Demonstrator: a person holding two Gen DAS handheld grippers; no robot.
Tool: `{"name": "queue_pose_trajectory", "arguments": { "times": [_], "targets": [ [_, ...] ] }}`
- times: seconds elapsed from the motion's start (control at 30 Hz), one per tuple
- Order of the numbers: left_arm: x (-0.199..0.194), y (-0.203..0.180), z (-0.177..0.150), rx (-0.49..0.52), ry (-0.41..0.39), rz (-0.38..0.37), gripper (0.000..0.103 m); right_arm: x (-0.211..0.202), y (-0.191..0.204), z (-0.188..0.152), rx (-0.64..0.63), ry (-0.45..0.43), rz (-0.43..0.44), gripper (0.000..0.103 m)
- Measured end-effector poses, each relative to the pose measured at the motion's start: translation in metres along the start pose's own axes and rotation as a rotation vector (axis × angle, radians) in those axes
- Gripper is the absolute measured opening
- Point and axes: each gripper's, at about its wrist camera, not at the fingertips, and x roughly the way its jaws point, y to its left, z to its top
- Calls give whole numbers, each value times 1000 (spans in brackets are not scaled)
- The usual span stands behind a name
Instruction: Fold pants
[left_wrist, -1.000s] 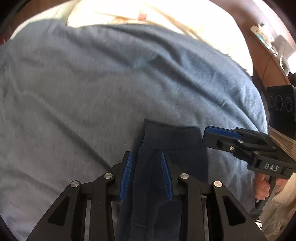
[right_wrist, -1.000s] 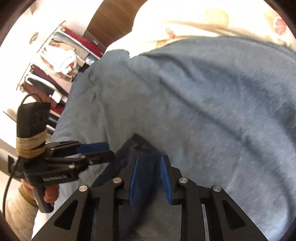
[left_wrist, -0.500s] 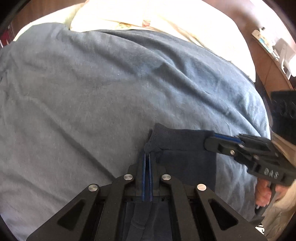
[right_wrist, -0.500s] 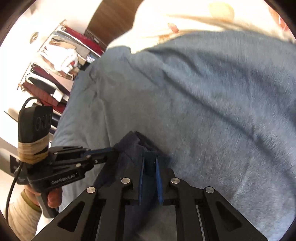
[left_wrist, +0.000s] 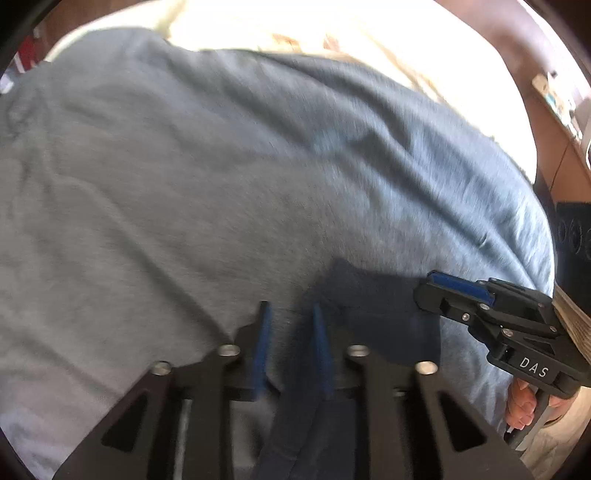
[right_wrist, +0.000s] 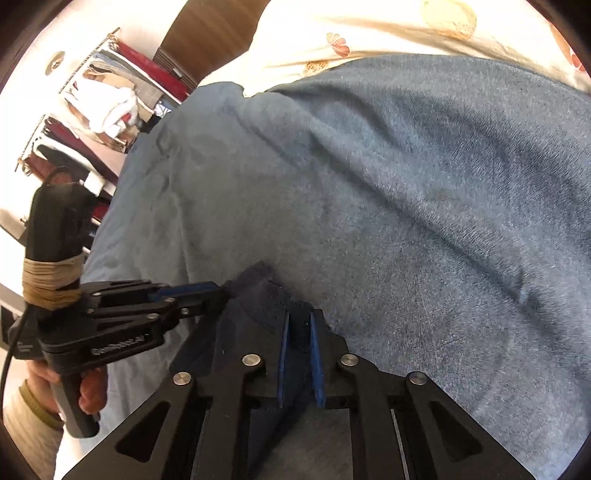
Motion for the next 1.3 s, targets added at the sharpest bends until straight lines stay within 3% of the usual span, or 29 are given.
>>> {"name": "queue_pose_trajectory", "arguments": {
  "times": [0.07,0.1,0.23,0.37,0.67,0.7,0.8,0.9,1.0,1.13,1.3],
  "targets": [
    [-24,4,-5,-8,-53,5,37,-12,5,2,-6,-36,-45,39],
    [-34,5,-8,-8,-64,16,38,-20,8,3,-17,-65,-69,40],
    [-67,5,-33,11,-97,43,38,-39,23,5,-61,-88,-64,39],
    [-77,6,-68,-9,-61,34,38,-45,42,-1,-102,-55,-5,39],
    [-42,24,-134,-86,85,17,36,-14,65,-25,-191,35,-19,39],
    [-38,27,-138,-92,92,18,35,-13,65,-27,-193,37,-26,39],
    [-32,31,-145,-101,101,11,18,-8,66,-28,-201,40,-48,40],
    [-33,35,-146,-100,85,28,15,-6,68,-30,-197,37,-54,40],
    [-29,48,-144,-124,82,121,8,-2,72,-29,-206,40,-61,40],
    [-44,61,-149,-214,46,84,10,0,79,-30,-226,50,-85,40],
    [-93,45,-172,-184,-35,90,17,-15,92,-38,-249,45,-57,39]
  ]
}}
